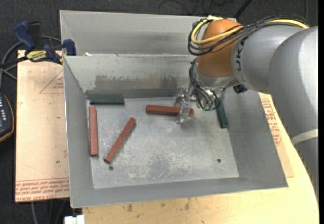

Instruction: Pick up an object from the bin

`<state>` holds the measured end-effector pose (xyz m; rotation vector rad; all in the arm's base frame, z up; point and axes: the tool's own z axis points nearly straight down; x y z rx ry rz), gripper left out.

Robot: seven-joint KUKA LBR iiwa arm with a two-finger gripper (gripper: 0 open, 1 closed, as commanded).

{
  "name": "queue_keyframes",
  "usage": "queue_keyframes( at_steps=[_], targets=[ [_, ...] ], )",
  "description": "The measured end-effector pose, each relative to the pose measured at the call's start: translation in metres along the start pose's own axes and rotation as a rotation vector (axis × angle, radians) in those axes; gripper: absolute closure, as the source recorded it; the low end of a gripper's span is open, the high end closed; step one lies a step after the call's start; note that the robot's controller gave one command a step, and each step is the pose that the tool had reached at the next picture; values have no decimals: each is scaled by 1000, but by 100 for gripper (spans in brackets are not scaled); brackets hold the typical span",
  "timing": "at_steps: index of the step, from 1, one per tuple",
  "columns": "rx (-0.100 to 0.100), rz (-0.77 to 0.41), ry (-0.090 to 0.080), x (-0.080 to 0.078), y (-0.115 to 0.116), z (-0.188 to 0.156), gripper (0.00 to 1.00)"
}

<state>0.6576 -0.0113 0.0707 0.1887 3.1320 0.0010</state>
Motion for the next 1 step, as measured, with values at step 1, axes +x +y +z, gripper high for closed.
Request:
queue_keyframes(
  at_steps=[1],
  targets=[
    [-1,-48,-8,36,9,-156,100]
  ],
)
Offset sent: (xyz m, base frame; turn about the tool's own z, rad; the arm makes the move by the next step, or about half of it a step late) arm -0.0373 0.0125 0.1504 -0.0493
